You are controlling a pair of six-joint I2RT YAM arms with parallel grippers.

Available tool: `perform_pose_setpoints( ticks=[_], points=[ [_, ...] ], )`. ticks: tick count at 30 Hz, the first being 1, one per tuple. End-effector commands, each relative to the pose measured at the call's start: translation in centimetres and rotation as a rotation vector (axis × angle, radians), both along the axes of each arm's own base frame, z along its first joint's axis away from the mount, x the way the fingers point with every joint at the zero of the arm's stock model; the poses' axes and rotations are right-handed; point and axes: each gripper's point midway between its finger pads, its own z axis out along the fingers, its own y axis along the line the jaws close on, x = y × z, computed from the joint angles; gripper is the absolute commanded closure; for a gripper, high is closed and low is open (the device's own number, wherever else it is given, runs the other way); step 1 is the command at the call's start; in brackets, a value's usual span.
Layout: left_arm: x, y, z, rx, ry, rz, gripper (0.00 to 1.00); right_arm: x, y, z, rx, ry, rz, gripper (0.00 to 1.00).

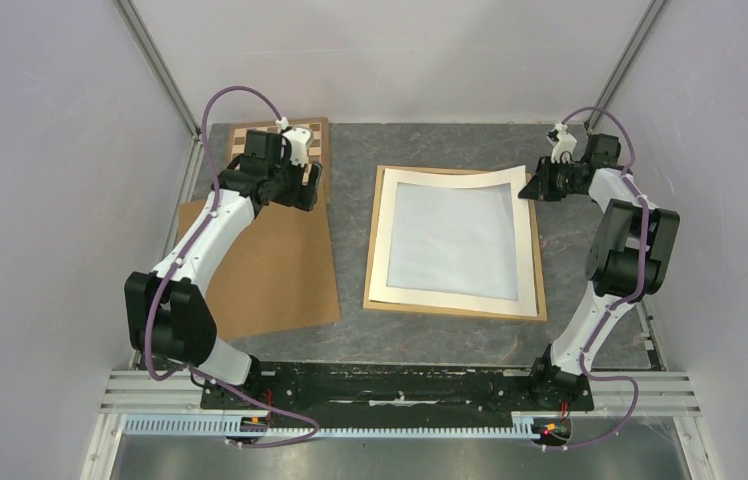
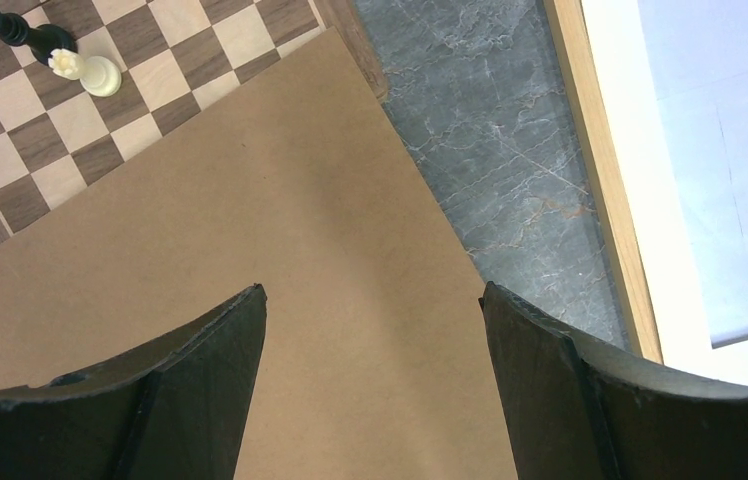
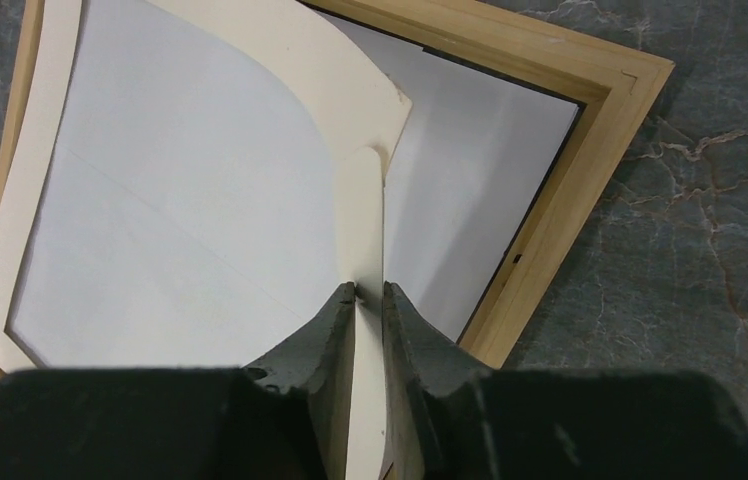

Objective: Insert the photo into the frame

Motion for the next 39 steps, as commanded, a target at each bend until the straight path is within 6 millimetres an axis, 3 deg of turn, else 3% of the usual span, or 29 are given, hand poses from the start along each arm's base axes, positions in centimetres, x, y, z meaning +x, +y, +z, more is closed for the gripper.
perform_pose_setpoints(
  ticks=[1,14,22,30,39],
  points=[
    [1.0,-0.7,0.8,-0.035,-0.038,0.016,0.14,1.2,-0.5,2.5,-0.051,-0.095,-0.002,0.80],
    [0.8,-1.3,0.4,-0.032,-0.029,0.002,0.14,3.6,-0.8,4.2,-0.140,-0.154,0.007,0.73],
    [0.9,-1.5,0.2,-0.025,-0.027,-0.006,0.14,3.5,-2.0,4.1,-0.223,-0.149,0.010,0.71],
    [0.8,-1.8,0.2,-0.022,-0.027,-0.010,0.14,3.3,-2.3,3.3,-0.254,-0.151,0.022,0.68],
    [0.8,-2.0,0.0,-0.018,-0.024,-0.012,0.14,3.6,-2.0,4.1,-0.261,-0.202,0.052,0.67]
  ],
)
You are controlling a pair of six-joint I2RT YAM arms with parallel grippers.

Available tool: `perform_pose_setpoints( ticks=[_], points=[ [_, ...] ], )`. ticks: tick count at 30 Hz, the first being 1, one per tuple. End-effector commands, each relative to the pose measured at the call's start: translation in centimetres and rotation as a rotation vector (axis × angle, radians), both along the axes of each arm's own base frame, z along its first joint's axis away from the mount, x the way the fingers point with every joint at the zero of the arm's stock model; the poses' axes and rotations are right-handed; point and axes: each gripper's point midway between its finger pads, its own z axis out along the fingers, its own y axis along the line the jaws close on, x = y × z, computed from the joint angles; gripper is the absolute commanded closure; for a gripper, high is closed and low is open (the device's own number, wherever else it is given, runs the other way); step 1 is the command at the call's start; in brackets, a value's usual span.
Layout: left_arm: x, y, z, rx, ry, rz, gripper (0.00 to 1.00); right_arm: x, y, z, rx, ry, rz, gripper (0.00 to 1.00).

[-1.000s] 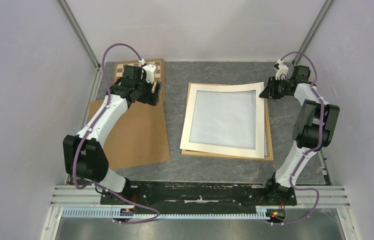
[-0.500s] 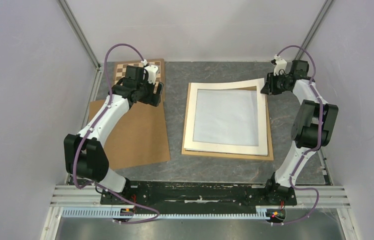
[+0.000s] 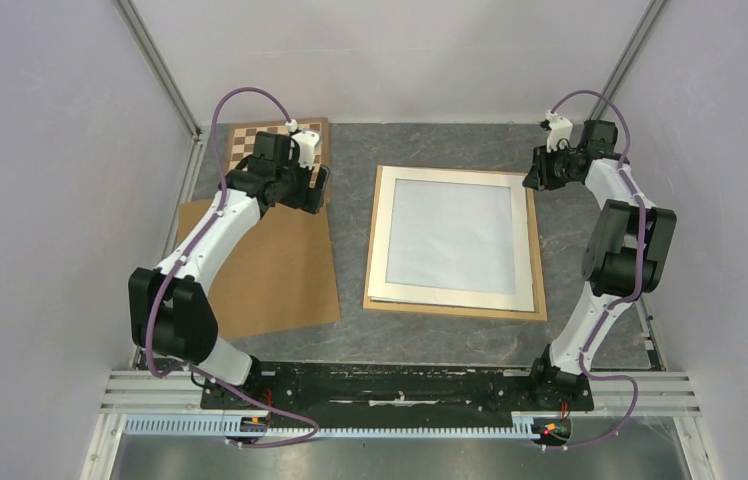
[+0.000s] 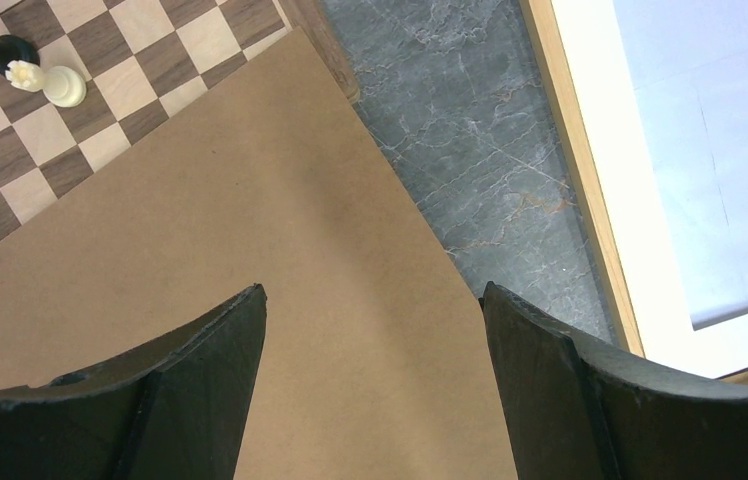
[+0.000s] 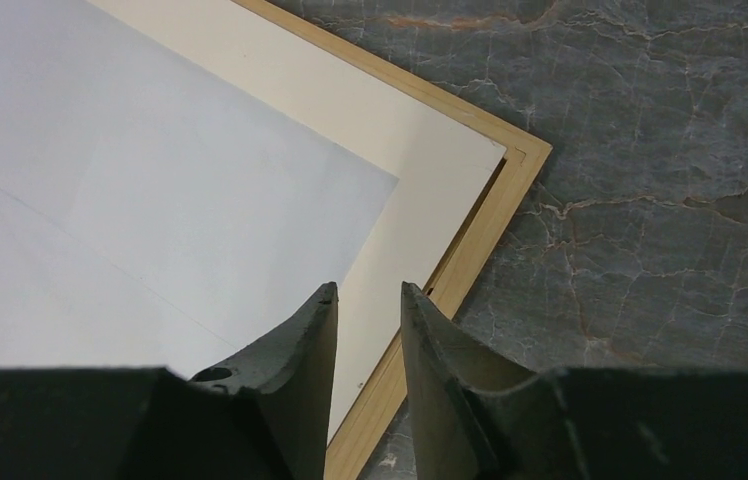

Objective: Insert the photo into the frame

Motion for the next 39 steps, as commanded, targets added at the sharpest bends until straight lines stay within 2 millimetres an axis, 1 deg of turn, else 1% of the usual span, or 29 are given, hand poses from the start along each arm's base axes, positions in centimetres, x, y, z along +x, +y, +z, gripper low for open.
perform_pose_setpoints(
  ticks=[1,5,9,11,12,16,18,21,25,27,31,35,39],
  points=[
    [1.1,-0.5,0.6,-0.023,-0.036,0.024,0.14,0.8,0.0,2.5,-0.029,-0.092,0.037,0.67],
    [0.9,-1.0,-0.2,-0.024,-0.014,0.009,0.14,-1.1,1.3,2.9,-0.010,-0.103,0.090,0.60],
    [0.3,-3.1,-1.8,-0.032,0.015,-0.040,0.14,-3.9,3.0,2.6,-0.027,-0.126,0.155,0.51],
    [0.0,-4.3,-2.5,-0.021,0.024,-0.068,0.14,-5.5,4.0,2.0,-0.055,-0.138,0.188,0.48],
    [-0.1,-4.9,-2.8,-0.015,0.026,-0.083,0.14,-6.4,4.6,1.4,-0.074,-0.136,0.203,0.47],
    [-0.1,-7.2,-4.3,0.002,0.047,-0.133,0.14,-9.6,6.5,-0.8,-0.164,-0.120,0.267,0.46],
    [-0.2,-8.3,-5.0,0.010,0.055,-0.159,0.14,-10.9,7.1,-1.4,-0.206,-0.121,0.294,0.46],
    [-0.5,-9.8,-6.0,0.023,0.065,-0.194,0.14,-12.9,7.5,-2.1,-0.258,-0.126,0.335,0.47],
    [-0.7,-11.2,-7.1,0.043,0.067,-0.225,0.14,-15.4,7.9,-3.4,-0.324,-0.118,0.392,0.50],
    [-0.8,-11.8,-7.3,0.047,0.065,-0.236,0.14,-16.0,7.5,-3.8,-0.358,-0.116,0.384,0.51],
    [-0.9,-12.8,-7.5,0.044,0.061,-0.253,0.14,-16.1,6.1,-4.2,-0.436,-0.118,0.352,0.54],
    [-1.1,-13.3,-7.9,0.053,0.068,-0.267,0.14,-15.8,4.9,-4.8,-0.498,-0.120,0.315,0.56],
    [-1.3,-13.6,-8.3,0.061,0.072,-0.273,0.14,-15.3,4.5,-5.2,-0.509,-0.123,0.291,0.57]
  ],
)
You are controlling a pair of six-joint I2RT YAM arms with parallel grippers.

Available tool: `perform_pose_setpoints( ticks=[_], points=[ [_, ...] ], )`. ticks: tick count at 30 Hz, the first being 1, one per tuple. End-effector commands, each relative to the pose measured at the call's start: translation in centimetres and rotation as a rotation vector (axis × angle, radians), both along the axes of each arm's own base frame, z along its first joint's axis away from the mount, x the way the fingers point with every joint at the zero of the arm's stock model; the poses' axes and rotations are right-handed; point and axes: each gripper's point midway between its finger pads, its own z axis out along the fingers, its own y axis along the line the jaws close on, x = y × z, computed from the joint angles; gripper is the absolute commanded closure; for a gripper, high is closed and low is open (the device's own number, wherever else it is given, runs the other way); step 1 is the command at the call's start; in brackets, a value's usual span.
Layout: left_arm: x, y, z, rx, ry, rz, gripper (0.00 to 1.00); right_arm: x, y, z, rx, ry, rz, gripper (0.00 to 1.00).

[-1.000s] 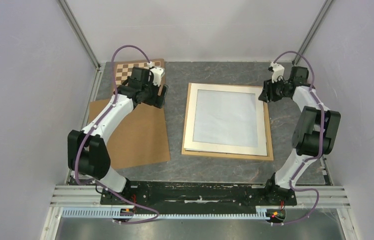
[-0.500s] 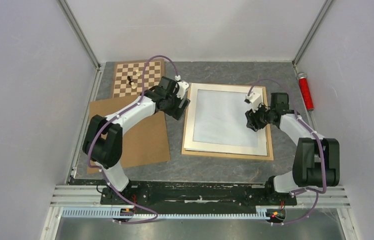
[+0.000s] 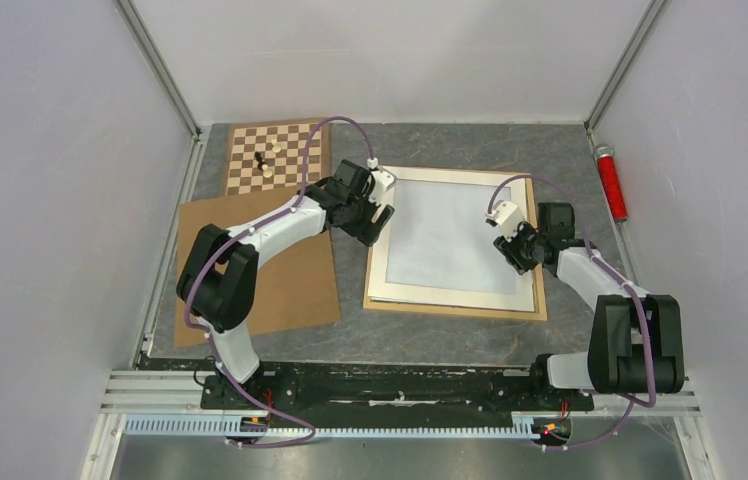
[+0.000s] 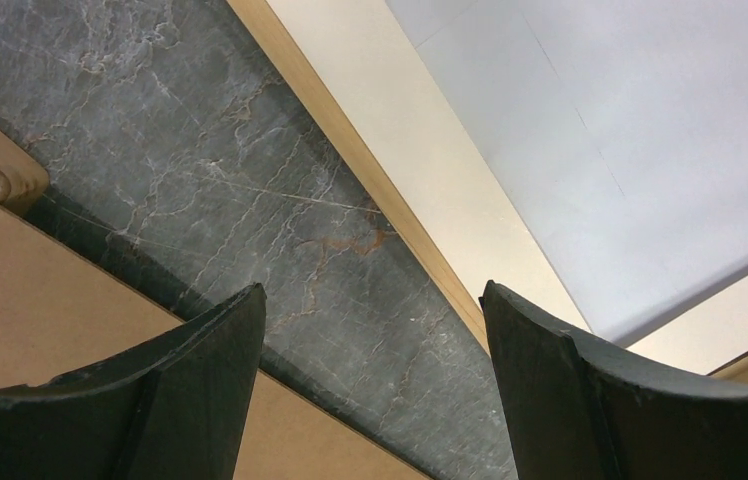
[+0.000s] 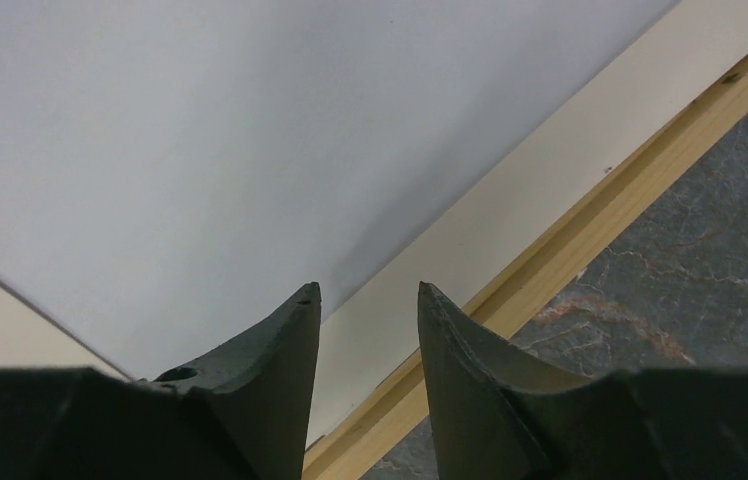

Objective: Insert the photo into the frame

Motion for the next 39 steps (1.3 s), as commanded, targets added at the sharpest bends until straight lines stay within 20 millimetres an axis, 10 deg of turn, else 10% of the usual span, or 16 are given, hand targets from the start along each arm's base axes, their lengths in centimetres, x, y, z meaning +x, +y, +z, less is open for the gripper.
perform_pose_setpoints(
  ticks=[1,39],
  points=[
    [1.4,-1.2,1.2,-0.026,-0.055,0.016,0.14,1.7,-1.1,0.5,-0.052,-0.081,-0.032,0.56],
    [0.9,-1.5,-1.4,0.085,-0.045,-0.030,0.14,-0.1,-4.4,0.3,-0.219,-0.105,-0.118,0.61]
  ],
)
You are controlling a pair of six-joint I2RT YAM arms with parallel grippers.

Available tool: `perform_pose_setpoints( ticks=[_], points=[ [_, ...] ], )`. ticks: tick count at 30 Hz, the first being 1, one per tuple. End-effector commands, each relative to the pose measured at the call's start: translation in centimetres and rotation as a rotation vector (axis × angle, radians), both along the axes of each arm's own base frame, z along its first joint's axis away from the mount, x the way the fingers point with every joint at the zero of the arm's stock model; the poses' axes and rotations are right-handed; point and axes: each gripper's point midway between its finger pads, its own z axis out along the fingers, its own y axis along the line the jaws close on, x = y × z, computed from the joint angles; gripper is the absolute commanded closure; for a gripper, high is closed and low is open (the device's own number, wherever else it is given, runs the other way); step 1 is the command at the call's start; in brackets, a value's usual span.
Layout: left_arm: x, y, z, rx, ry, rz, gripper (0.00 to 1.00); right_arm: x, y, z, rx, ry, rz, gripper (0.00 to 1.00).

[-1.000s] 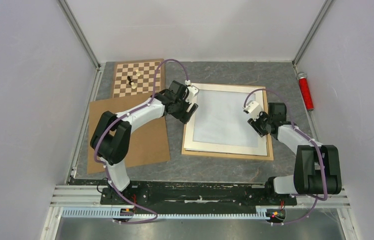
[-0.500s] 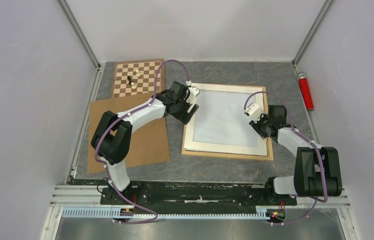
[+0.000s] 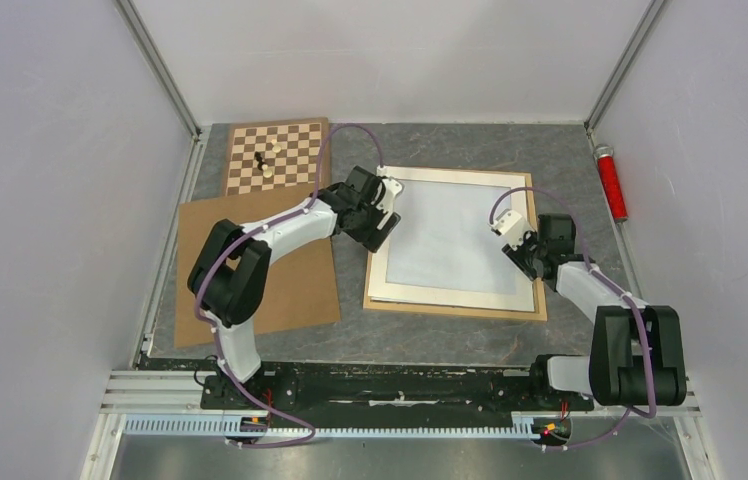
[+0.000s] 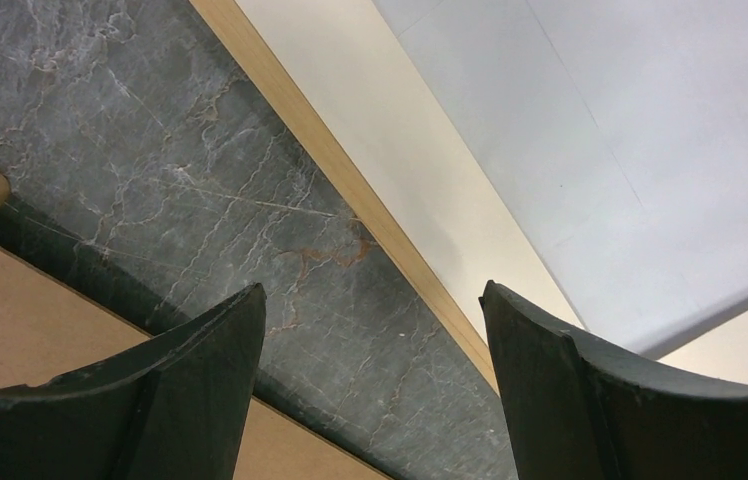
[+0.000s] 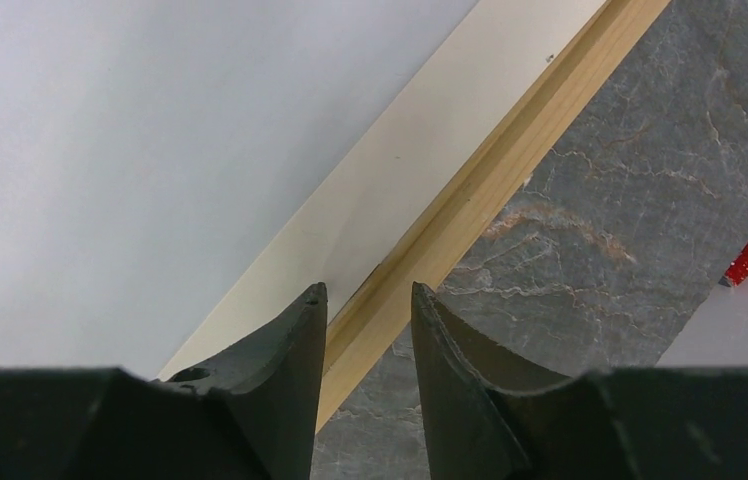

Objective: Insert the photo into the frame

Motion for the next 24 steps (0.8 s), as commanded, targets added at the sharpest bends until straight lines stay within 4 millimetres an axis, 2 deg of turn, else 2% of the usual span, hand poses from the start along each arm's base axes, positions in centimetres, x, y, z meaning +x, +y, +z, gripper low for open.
perform_pose_setpoints(
  ticks=[1,17,24],
  points=[
    [1.1,-0.6,0.2,0.036,-0.052,-0.025,0.14,0.5,-0.3,1.6,-0.024,-0.042,-0.001,0.61],
    [-2.8,-0.9,-3.9,0.136,0.007,-0.094,0.14,1.2,0.8,4.0,0.048,-0.076,-0.003,0.61],
    [-3.5,-1.5,-4.2,0.143,0.011,-0.114,0.14,1.2,1.0,4.3,0.066,-0.080,-0.004,0.61]
  ],
)
